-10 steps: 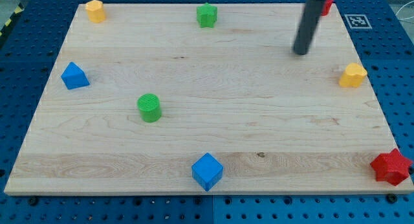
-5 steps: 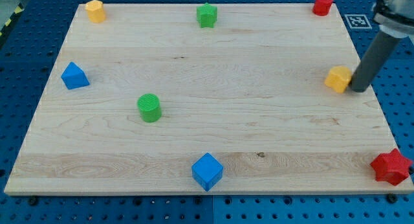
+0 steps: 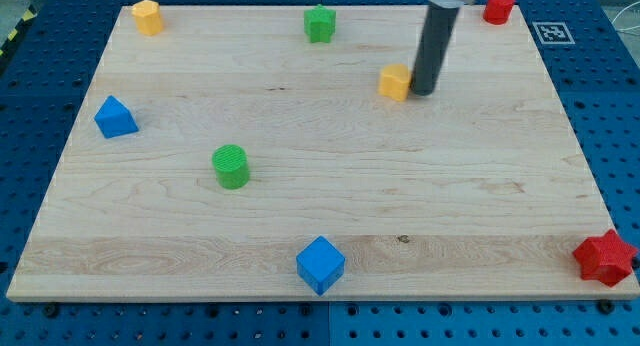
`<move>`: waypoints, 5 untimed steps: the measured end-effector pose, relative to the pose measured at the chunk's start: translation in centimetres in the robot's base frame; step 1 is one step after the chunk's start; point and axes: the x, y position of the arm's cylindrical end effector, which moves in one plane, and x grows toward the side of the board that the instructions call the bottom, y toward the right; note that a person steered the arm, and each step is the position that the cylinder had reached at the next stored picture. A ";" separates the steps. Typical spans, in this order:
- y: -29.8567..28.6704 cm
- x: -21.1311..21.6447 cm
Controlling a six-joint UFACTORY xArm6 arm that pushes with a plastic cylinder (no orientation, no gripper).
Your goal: Slide yellow heart towards top center
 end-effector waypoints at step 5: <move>-16.7 -2.6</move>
